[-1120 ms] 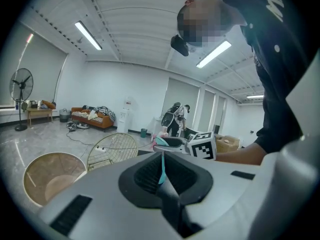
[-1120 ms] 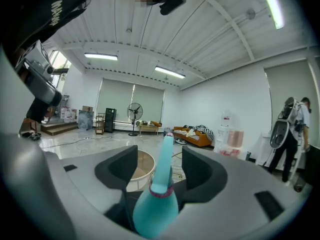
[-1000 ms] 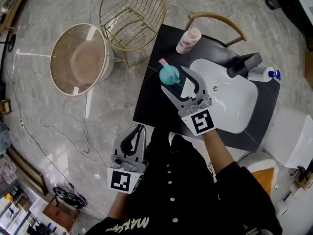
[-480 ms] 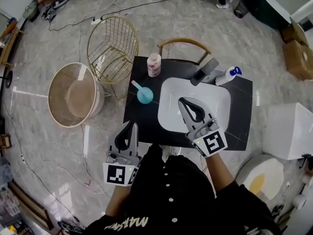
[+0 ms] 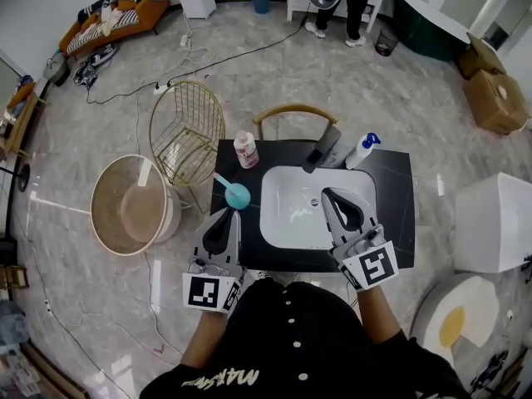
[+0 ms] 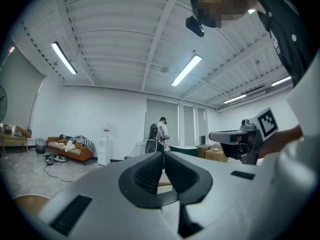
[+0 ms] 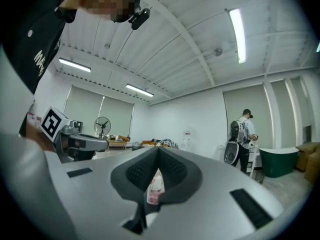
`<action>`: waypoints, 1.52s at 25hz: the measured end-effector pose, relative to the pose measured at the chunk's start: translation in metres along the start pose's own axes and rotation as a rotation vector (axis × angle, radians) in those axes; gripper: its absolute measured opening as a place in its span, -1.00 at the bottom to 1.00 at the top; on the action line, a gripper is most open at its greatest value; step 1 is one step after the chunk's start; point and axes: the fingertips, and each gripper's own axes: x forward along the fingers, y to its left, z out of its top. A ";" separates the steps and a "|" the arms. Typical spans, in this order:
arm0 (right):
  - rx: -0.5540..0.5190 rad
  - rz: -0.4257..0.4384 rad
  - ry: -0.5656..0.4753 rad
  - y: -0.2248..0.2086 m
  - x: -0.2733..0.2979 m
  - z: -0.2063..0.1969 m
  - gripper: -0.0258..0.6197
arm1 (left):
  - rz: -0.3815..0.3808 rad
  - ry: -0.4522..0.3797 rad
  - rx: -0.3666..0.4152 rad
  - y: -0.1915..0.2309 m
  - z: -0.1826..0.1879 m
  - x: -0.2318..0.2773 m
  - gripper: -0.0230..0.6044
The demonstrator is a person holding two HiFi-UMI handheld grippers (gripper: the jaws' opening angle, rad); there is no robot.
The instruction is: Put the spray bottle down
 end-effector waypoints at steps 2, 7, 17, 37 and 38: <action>0.010 -0.058 -0.026 -0.014 -0.015 0.009 -0.93 | -0.010 -0.011 0.005 -0.006 0.005 0.002 -0.85; 0.017 -0.199 -0.027 -0.046 -0.050 0.010 -0.93 | -0.038 -0.035 0.018 -0.018 0.014 0.008 -0.85; -0.026 -0.212 -0.022 -0.048 -0.051 0.011 -0.93 | -0.068 -0.047 0.040 -0.030 0.021 0.008 -0.85; -0.034 -0.139 -0.009 -0.035 -0.034 0.005 -0.93 | -0.041 -0.054 0.033 -0.026 0.023 0.009 -0.85; -0.035 -0.136 -0.011 -0.035 -0.034 0.006 -0.93 | -0.041 -0.053 0.035 -0.026 0.023 0.009 -0.85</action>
